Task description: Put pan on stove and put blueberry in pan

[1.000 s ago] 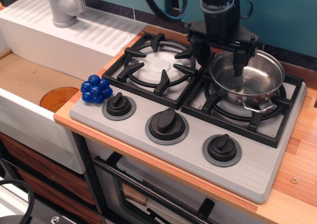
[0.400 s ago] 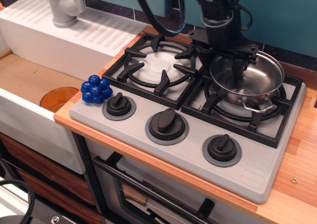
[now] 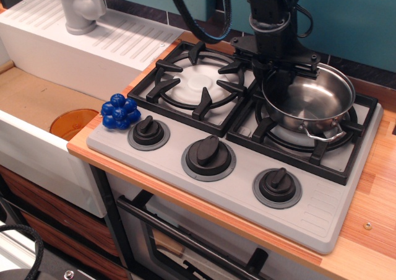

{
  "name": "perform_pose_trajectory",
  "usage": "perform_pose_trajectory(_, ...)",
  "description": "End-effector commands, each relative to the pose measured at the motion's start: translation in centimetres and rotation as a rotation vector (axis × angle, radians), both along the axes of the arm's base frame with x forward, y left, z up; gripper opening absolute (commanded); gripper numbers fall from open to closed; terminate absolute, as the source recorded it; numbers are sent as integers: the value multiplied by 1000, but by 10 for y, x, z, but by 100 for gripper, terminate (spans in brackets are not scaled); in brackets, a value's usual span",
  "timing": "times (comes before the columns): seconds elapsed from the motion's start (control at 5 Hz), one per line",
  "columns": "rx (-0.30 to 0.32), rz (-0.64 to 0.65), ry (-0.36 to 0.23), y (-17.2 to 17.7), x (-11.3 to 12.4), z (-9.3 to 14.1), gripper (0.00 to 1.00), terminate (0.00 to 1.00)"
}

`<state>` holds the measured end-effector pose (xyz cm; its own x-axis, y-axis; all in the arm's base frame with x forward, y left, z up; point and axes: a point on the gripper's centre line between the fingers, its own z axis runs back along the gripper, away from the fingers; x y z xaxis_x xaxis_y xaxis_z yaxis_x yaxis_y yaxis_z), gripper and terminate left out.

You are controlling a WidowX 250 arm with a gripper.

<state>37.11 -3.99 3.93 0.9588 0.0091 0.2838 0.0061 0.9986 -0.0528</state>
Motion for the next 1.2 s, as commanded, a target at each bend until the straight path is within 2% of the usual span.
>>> perform_pose_trajectory(0.0, 25, -35, 9, 6, -5, 50, 0, 0)
perform_pose_trajectory(0.4, 94, -23, 65, -3, -16, 104, 0, 0)
perform_pose_trajectory(0.6, 123, -41, 86, 3, -13, 121, 0, 0)
perform_pose_trajectory(1.0, 175, -101, 92, 53, 2, 132, 0, 0)
